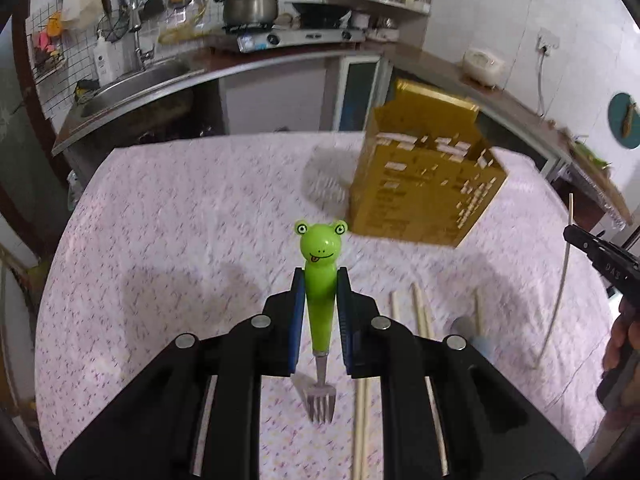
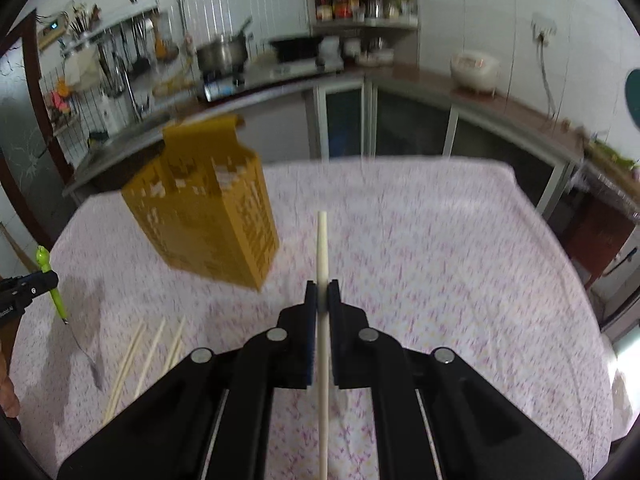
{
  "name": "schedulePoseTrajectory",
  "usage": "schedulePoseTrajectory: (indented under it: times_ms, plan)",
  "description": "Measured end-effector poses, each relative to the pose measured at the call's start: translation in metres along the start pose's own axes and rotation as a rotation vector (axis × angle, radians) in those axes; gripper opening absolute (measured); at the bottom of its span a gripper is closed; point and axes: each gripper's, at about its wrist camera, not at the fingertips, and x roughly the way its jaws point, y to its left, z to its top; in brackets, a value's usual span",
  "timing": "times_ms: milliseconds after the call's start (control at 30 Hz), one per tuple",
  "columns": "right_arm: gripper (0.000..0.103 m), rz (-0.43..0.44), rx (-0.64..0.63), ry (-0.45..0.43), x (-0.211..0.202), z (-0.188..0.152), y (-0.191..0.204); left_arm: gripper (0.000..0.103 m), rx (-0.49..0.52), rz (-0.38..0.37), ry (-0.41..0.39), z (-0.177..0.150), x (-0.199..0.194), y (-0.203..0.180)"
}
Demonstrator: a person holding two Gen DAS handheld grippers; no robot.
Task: Organize utensils
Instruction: 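Carry fork and chopstick to the yellow holder and drop both inside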
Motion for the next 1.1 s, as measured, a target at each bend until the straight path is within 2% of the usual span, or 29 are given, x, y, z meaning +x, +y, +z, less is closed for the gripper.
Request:
schedulePoseTrajectory:
  times_ms: [167, 467, 800, 1000, 1100]
  plan:
    - [0.006, 0.013, 0.002, -0.138, -0.026, 0.015, 0.006, 0.014, 0.027, -0.003, -0.069, 0.014, -0.008, -0.017]
    - [0.006, 0.050, 0.040, -0.299, -0.051, 0.061, 0.017, 0.014, 0.043, -0.029, -0.164, 0.063, -0.033, -0.039]
    - [0.006, 0.077, 0.046, -0.406, -0.048, 0.122, 0.041, 0.014, 0.044, -0.033, -0.251, 0.134, -0.045, -0.059]
    - [0.006, 0.072, 0.060, -0.462, -0.038, 0.152, 0.051, 0.014, 0.045, -0.053, -0.284, 0.162, -0.039, -0.072]
    - [0.006, 0.068, 0.067, -0.492, -0.032, 0.160, 0.055, 0.014, 0.062, -0.040, -0.307, 0.171, -0.037, -0.079]
